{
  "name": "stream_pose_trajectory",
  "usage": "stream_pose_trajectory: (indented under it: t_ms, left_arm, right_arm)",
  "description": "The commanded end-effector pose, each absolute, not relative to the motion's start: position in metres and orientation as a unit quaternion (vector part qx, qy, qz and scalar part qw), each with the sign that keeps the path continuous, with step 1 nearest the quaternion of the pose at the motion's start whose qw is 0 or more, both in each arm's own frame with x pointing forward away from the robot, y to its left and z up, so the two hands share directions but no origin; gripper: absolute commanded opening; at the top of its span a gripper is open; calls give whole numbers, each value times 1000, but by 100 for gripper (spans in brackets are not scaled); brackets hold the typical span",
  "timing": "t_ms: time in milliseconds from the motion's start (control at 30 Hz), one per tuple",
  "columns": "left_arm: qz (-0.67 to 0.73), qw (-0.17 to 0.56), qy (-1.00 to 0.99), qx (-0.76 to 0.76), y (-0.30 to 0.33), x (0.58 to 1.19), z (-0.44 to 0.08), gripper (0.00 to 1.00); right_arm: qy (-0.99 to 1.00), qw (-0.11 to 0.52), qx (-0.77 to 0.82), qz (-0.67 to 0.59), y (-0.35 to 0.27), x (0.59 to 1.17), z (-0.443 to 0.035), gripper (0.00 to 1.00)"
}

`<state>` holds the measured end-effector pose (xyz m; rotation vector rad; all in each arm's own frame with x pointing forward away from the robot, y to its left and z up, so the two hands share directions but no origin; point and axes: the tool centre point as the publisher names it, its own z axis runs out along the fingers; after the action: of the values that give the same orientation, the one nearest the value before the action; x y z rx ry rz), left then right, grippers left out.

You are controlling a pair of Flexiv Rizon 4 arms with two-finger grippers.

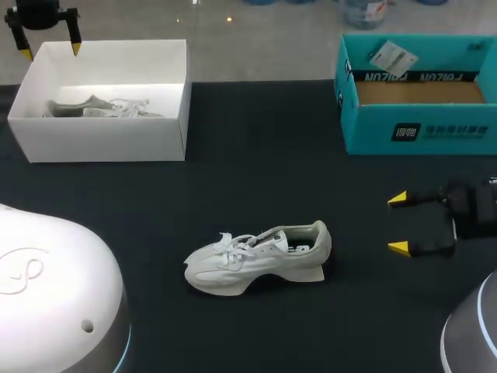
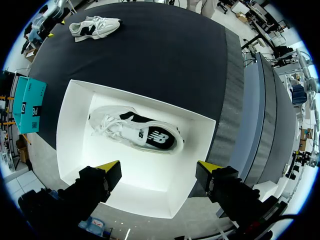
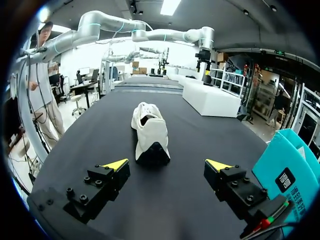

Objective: Take the shoe out of the shoebox, open the shoe tongue, remove and reinsert the insole, then place the shoe into the shoebox

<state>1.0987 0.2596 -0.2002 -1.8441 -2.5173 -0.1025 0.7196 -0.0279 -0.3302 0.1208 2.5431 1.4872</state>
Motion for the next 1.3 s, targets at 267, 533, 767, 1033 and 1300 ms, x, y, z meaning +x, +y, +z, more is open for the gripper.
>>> stream_pose_trajectory:
  t_ms: [267, 533, 767, 1033, 1300]
  left_arm:
    - [-33, 10, -806, -591, 260, 1098, -200, 100]
    - [-33, 10, -806, -591, 260, 1098, -200, 100]
    - [-33, 10, -806, -591, 260, 1098, -200, 100]
    - [-33, 10, -806, -591, 260, 1098, -200, 100]
    - [-33, 10, -806, -591, 260, 1098, -200, 100]
  right_arm:
    - [861, 58, 49, 502, -30, 733, -364, 100]
    - [859, 64, 57, 505, -26, 732, -375, 100]
    - [855, 61, 62, 510, -20, 725, -382, 100]
    - [851, 54, 78, 516, -19, 719, -393, 100]
    - [851, 51, 78, 517, -19, 719, -393, 100]
